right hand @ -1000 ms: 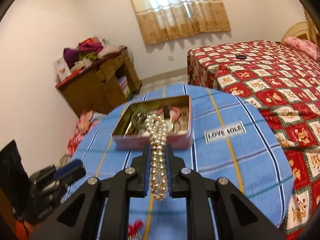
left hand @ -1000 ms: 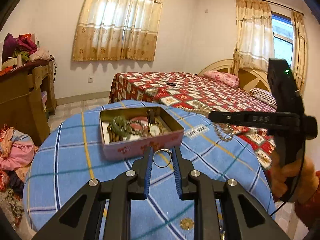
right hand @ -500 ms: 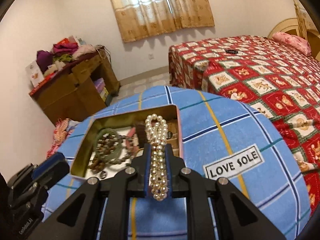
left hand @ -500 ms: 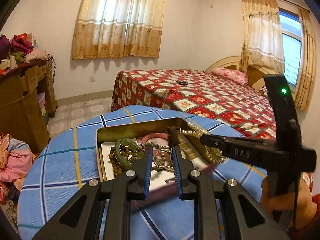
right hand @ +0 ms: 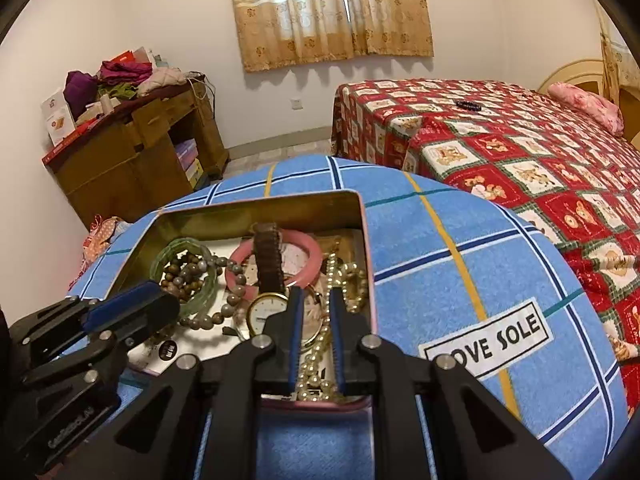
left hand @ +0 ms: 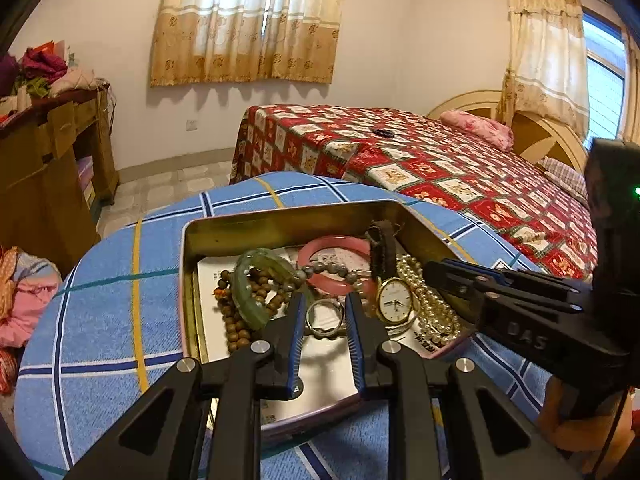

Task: Organize jewelry
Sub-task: 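Lower the ring and pearls into the pink tin and open both tools, then withdraw both open tools from the tin toward the gold chain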

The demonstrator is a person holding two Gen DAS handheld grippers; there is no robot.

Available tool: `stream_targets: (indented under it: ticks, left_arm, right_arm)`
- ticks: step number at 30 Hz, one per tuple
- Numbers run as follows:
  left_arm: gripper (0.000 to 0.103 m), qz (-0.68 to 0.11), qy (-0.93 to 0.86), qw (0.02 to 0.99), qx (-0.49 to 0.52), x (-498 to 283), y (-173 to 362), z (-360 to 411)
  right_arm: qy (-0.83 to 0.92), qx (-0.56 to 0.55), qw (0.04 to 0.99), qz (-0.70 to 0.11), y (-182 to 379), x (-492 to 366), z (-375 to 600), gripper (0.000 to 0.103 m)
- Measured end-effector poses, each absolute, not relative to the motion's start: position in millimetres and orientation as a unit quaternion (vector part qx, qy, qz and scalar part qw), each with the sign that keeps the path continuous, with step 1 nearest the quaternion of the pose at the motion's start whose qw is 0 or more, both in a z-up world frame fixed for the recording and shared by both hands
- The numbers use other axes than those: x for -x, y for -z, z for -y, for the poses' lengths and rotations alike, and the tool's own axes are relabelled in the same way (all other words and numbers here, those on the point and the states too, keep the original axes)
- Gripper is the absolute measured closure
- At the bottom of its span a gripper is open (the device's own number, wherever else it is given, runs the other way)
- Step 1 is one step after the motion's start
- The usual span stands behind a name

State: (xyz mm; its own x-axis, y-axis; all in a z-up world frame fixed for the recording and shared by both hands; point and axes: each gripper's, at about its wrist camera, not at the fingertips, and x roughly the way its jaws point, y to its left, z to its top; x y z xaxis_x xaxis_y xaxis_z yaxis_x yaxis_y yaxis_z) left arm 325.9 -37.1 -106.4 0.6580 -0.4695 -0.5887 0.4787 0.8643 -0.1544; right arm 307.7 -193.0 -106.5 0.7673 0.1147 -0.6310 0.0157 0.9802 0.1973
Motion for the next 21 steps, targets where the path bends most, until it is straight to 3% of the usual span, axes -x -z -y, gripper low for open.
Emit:
stream_targets:
  ticks: [2, 3, 4, 5, 8, 21]
  left_arm:
    - [0.063, -0.315, 0.254, 0.914, -0.007, -325, 105, 37]
    - [0.049, -0.308, 0.255, 0.916, -0.010, -321, 103, 37]
    - [0.040, -0.302, 0.253, 0.919, -0.014, -319, 102, 39]
    - [0.040, -0.295, 0.251, 0.922, -0.019, -315, 101, 39]
    - [0.040, -0.291, 0.238, 0.926, -0.023, -303, 95, 35]
    - [0.040, -0.315, 0.209, 0.926, -0.014, -205, 93, -3]
  right_arm:
    - [-0.037, -0.120, 0.935, -0.332, 104, -306, 197, 0.080]
    - [-0.039, -0.133, 0.936, -0.323, 102, -303, 201, 0.078]
    - [-0.040, -0.143, 0.938, -0.314, 99, -301, 203, 0.077]
    - [-0.042, -0.152, 0.940, -0.304, 95, -298, 206, 0.076]
    - [-0.037, -0.174, 0.942, -0.285, 83, -286, 213, 0.056]
    - [-0.033, -0.144, 0.933, -0.327, 82, -191, 223, 0.055]
